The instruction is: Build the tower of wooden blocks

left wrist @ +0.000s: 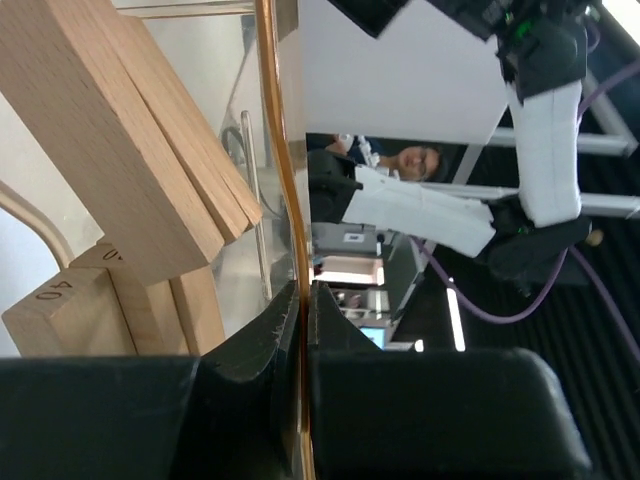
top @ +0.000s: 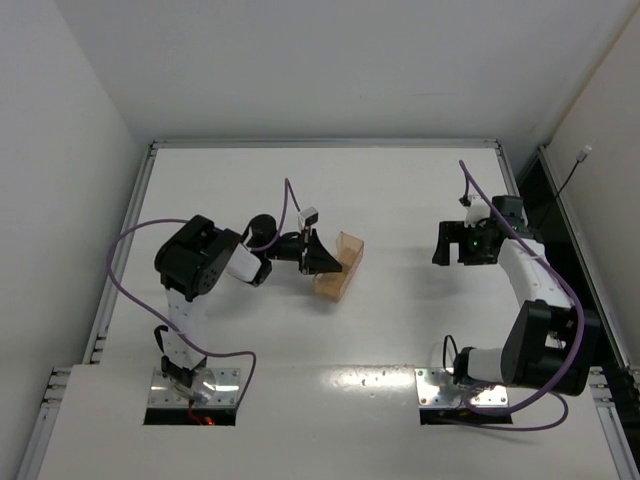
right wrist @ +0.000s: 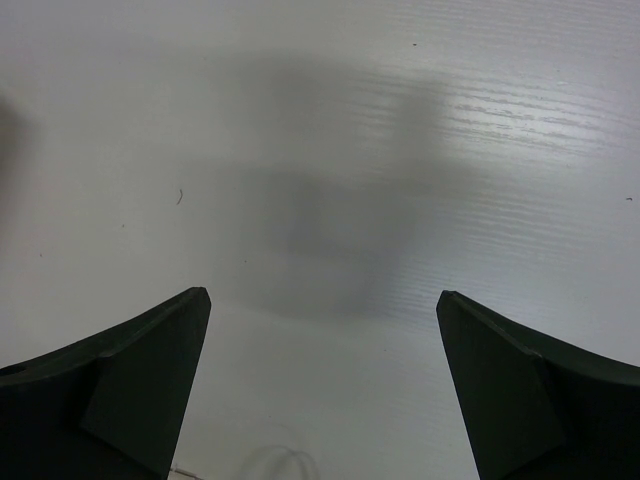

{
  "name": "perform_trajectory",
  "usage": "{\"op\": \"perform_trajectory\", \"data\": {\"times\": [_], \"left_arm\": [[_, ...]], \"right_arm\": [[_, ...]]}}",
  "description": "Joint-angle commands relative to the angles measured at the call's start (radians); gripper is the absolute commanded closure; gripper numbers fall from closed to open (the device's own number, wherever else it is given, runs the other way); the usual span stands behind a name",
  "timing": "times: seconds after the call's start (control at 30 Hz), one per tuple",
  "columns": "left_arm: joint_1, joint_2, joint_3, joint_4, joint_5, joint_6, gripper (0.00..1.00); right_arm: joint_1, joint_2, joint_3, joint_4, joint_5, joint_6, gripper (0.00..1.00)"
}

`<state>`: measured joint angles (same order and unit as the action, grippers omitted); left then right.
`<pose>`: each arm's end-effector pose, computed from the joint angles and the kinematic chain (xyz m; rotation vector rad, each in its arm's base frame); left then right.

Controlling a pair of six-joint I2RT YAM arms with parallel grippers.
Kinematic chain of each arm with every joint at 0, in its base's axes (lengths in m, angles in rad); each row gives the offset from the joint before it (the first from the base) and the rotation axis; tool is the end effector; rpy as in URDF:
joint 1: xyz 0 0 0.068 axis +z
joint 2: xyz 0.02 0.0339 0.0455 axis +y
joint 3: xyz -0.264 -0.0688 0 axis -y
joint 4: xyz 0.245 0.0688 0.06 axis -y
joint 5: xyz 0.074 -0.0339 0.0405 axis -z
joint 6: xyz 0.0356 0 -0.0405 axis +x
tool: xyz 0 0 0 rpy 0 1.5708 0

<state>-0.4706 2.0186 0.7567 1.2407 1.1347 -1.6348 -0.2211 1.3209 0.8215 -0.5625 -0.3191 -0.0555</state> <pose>0.3018 -0.1897 0.1344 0.0529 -2.1737 2.1512 0.2474 -0.0442 0.2105 0.1057 2.5786 0.3185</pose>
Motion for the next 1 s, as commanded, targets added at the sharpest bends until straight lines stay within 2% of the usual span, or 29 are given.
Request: {"op": "perform_trajectory", "data": {"times": [0.0,0.27,0.4,0.73,0.97], "left_arm": [[0.027,0.025,0.033,0.413,0.014,-0.095,1.0],[0.05,0.137,0.09,0.612,0.005,-0.269,1.0],[0.073,0.147,0.101,0.612,-0.006,-0.296,1.0],[0.113,0.045,0.038,0.612,-0.076,-0.324,1.0],[0.122,-0.026,0.041,0.612,-0.076,-0.336,1.0]], "right_arm": [[-0.006,0.001,0.039,0.013,-0.026,-0.001,0.06],[-0.006,0.029,0.048,0.003,-0.026,-0.001,0.06],[-0.006,0.038,0.048,0.003,-0.026,-0.001,0.06],[-0.006,0.047,0.057,0.003,-0.035,-0.001,0.06],[-0.006,0.058,0.057,-0.007,-0.035,-0.01,0.06]]}}
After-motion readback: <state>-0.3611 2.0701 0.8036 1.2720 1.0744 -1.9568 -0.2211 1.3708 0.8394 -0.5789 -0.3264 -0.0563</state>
